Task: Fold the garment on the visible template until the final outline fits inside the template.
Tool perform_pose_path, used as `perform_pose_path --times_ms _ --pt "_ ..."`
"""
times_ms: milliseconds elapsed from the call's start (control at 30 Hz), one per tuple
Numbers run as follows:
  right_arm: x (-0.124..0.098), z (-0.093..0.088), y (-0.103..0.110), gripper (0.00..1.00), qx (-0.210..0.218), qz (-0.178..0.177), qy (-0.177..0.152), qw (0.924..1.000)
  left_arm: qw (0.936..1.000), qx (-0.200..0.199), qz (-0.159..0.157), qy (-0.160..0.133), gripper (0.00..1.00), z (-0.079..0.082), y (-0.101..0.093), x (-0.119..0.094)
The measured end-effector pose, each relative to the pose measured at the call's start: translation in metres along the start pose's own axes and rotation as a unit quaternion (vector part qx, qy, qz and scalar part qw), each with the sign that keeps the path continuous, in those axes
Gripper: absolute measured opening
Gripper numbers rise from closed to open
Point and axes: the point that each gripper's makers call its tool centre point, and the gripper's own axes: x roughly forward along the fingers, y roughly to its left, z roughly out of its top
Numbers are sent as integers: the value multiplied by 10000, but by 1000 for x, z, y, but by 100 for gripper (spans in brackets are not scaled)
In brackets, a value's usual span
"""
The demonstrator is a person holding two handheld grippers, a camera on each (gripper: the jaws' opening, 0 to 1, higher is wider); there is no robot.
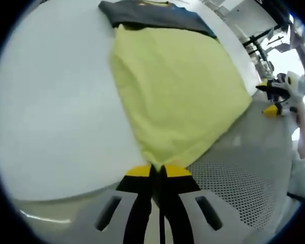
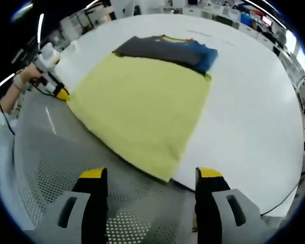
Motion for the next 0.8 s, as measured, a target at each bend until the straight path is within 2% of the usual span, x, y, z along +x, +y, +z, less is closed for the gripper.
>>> perform_pose_path --times_ms 133,300,467,800 --pt "2 -7 -1 61 158 77 219 9996 10000 -6 -6 9 4 0 0 0" --pt "4 -6 0 52 264 184 274 9991 10000 -18 -9 2 4 0 0 0" --pt "12 -8 0 51 343 283 417 9981 10000 -7 -13 -16 3 0 1 0" --pt "21 -11 -6 45 649 286 486 9963 9999 -77 -56 -58 2 0 1 1"
